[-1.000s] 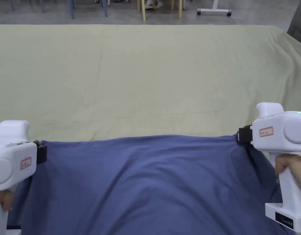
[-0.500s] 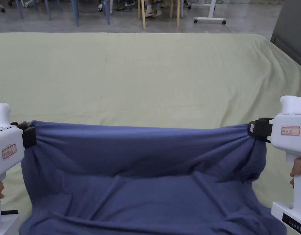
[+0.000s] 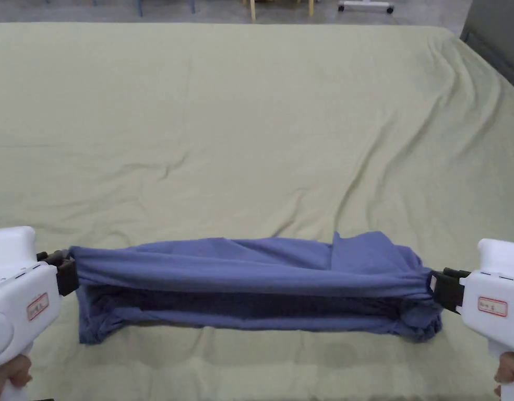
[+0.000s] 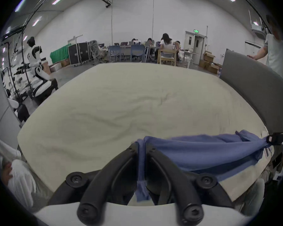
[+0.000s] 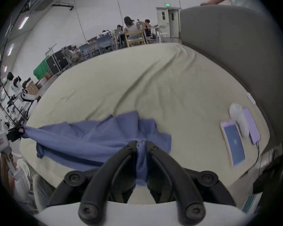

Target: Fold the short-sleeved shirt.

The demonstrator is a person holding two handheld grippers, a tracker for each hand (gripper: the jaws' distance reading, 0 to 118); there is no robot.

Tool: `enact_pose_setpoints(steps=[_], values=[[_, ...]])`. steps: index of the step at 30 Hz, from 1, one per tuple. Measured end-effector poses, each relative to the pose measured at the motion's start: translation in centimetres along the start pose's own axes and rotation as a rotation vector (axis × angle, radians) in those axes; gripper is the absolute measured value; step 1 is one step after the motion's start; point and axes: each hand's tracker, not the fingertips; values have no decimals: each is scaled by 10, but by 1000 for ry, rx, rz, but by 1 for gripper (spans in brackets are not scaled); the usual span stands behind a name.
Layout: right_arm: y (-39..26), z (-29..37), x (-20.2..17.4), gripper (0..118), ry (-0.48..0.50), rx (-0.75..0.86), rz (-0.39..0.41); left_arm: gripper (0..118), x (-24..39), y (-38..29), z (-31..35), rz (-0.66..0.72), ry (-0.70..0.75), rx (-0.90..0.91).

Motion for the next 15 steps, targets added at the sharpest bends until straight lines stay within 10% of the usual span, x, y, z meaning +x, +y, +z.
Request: enact_pose_setpoints(steps=[15], values=[[-26,-37,-21,14,-172,-110,95,5,9,-48,-17,-33,73,-155]])
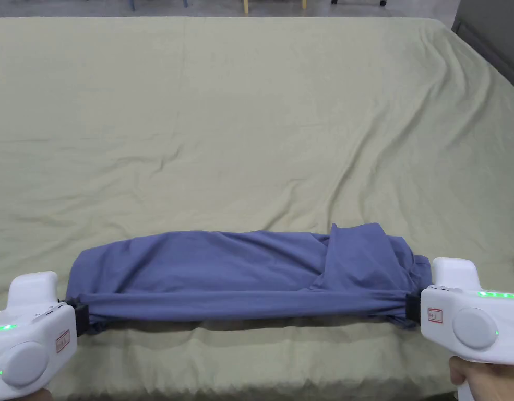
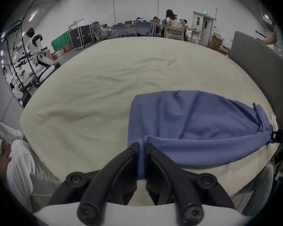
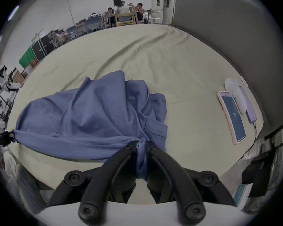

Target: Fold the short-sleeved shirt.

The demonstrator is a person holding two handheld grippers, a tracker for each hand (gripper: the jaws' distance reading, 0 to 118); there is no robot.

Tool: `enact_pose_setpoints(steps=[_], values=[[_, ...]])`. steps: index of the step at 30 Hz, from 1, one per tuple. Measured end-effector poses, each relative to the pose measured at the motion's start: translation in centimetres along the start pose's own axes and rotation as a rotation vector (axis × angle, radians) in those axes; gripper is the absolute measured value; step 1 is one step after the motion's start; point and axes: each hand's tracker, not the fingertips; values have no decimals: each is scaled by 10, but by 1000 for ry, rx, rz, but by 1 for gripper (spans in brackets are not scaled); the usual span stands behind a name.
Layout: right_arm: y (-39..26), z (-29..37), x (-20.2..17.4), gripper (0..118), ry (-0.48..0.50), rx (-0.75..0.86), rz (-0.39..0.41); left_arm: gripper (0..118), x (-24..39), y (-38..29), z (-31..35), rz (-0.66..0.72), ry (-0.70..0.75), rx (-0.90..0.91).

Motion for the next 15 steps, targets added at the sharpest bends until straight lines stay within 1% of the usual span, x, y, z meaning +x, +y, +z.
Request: enact_pose_setpoints(steps=[4,5,6,7,8,9,11,13,15], values=[[0,1,2,14,1,1,-9,6,-1,7,3,6,-4,16],[-1,5,2,21,-10,-4,-5,24,-2,10,2,19,1,-15],[0,6,2,37,-56,-18,14,62,-3,11,0,29,-10,-72],[0,6,3,70,-81,-31,34,104,-4,12,-2,39,-27,-123],[0,7,4,111,-83,-42,45,116,-6,11,3,62,-63,-104],[-1,15,6,118,-69,-18,41,115,-8,11,5,79,-68,-98],[5,24,6,116,-65,-4,34,115,-8,15,12,87,-56,-86],[11,40,5,116,-77,73,13,115,-4,23,23,92,-41,-63],[24,58,-6,116,-69,131,17,115,4,35,44,65,-35,6]])
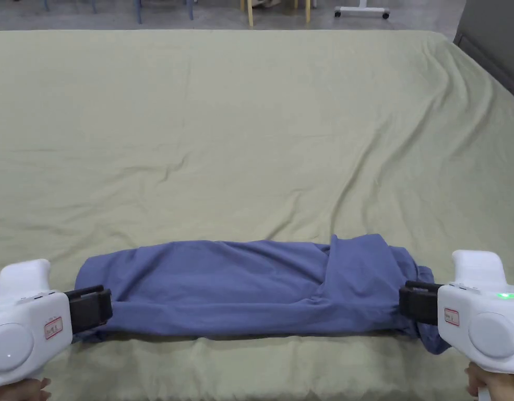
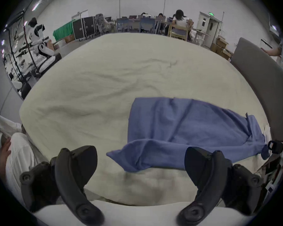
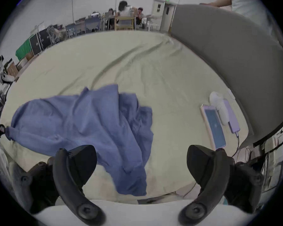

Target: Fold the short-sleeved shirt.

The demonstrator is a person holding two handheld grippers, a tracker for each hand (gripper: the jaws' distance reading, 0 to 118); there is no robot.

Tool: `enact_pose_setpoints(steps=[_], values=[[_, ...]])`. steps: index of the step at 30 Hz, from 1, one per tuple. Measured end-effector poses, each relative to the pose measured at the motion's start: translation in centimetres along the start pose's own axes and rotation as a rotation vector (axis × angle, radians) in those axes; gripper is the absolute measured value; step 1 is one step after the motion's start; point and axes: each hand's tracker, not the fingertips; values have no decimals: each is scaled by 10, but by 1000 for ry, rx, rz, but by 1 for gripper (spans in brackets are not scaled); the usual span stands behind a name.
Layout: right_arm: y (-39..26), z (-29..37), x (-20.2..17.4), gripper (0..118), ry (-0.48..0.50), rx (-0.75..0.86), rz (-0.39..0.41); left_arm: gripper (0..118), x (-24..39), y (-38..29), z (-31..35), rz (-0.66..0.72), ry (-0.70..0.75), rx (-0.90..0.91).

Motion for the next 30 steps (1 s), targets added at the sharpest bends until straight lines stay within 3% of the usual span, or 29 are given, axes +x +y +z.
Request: enact_pose_setpoints(steps=[5,6,7,8,9,10,11,15,19,23,24,25,26,27,28,30], values=[[23,51,-34,116,20,189,7,112,27,17,60,-71,5,233],[24,59,-40,114,31,207,4,107,32,18,68,-88,28,261],[25,70,-48,109,57,248,-10,94,36,15,77,-100,54,300],[22,78,-54,88,86,285,-15,51,38,12,82,-102,70,311],[19,85,-61,57,114,313,-11,8,41,9,85,-98,91,304],[15,87,-65,17,128,322,-3,0,43,6,84,-96,93,293],[11,87,-71,4,124,316,-2,0,42,2,83,-107,128,284],[4,82,-85,3,199,279,85,0,25,-5,74,-76,89,215],[6,74,-87,3,186,258,69,0,6,-2,67,-39,122,200],[8,64,-91,3,206,232,74,0,-22,6,46,79,20,181],[9,62,-93,3,206,226,78,2,-29,11,38,114,-35,142],[9,59,-94,3,213,221,76,17,-38,14,28,143,-97,103],[10,56,-95,3,235,206,70,66,-49,18,12,184,-187,35],[12,53,-96,3,249,194,61,106,-54,22,-4,201,-233,-60],[12,51,-97,3,256,191,54,118,-59,24,-14,226,-269,-95],[14,46,-100,3,262,181,51,118,-73,26,-42,272,-285,-127]])
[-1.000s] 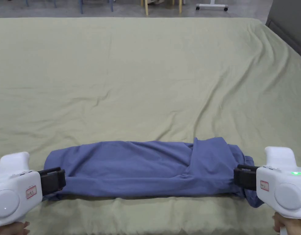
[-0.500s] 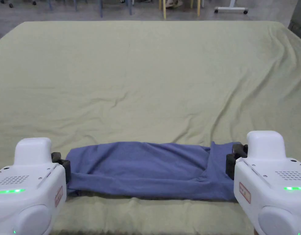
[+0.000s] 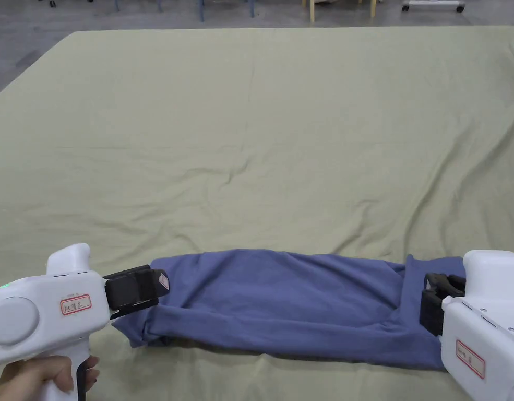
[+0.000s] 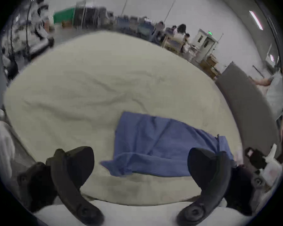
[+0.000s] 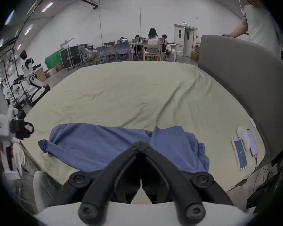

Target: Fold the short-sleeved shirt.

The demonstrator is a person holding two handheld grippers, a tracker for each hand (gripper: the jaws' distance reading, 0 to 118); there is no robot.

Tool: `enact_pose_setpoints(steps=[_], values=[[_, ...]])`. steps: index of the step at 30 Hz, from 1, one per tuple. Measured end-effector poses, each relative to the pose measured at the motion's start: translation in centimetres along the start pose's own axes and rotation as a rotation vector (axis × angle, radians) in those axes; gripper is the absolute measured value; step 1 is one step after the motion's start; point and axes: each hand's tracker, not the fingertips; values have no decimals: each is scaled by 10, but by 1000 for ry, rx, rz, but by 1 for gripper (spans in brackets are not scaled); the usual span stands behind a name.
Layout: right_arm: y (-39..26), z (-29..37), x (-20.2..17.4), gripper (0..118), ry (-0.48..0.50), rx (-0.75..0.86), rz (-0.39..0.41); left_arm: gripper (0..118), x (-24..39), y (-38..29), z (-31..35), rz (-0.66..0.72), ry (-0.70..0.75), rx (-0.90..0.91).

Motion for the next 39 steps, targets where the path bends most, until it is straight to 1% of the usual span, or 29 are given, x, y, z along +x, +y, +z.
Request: enact_pose_setpoints(steps=[2,4,7,11,13,15,17,19,20,21,22,23,24,25,26,27,30,32,36,39], values=[[0,-6,-2,3,-6,-13,3,118,-6,6,-20,9,54,-45],[1,-13,-3,3,-8,-30,9,118,-17,10,-37,7,65,-88],[1,-24,-1,3,-4,-53,-6,118,-21,10,-62,23,26,-166],[2,-35,-3,3,7,-85,-9,118,-24,4,-95,100,-35,-214],[2,-38,-3,3,18,-94,-12,118,-17,3,-99,69,-11,-190],[2,-39,-2,3,23,-102,-17,118,-10,3,-104,-28,-15,-215],[2,-41,0,3,17,-110,-20,118,-1,1,-105,-130,33,-253],[1,-40,0,3,10,-114,-15,118,13,-1,-102,-222,118,-273],[0,-40,2,3,6,-114,-15,118,21,-1,-100,-262,192,-275],[0,-39,4,3,7,-119,-14,112,26,-1,-96,-282,218,-270],[0,-38,6,3,7,-123,-15,105,30,2,-91,-260,181,-265],[-1,-38,7,3,5,-126,-18,96,35,3,-88,-268,184,-255],[-1,-37,8,3,3,-128,-19,82,41,2,-84,-290,198,-242],[-2,-37,9,3,2,-129,-19,65,46,2,-83,-313,209,-237],[-2,-36,10,3,-2,-130,-19,32,45,2,-84,-323,193,-239],[-3,-35,12,3,-4,-131,-19,7,49,2,-85,-287,104,-236],[-4,-30,18,3,12,-125,-40,7,48,4,-97,-249,149,-250],[-5,-27,23,3,13,-119,-52,7,43,8,-93,-168,124,-256],[-6,-24,33,3,-12,-116,-52,7,40,12,-79,-157,105,-234],[-7,-22,42,3,-21,-112,-76,7,54,17,-64,-180,98,-215]])
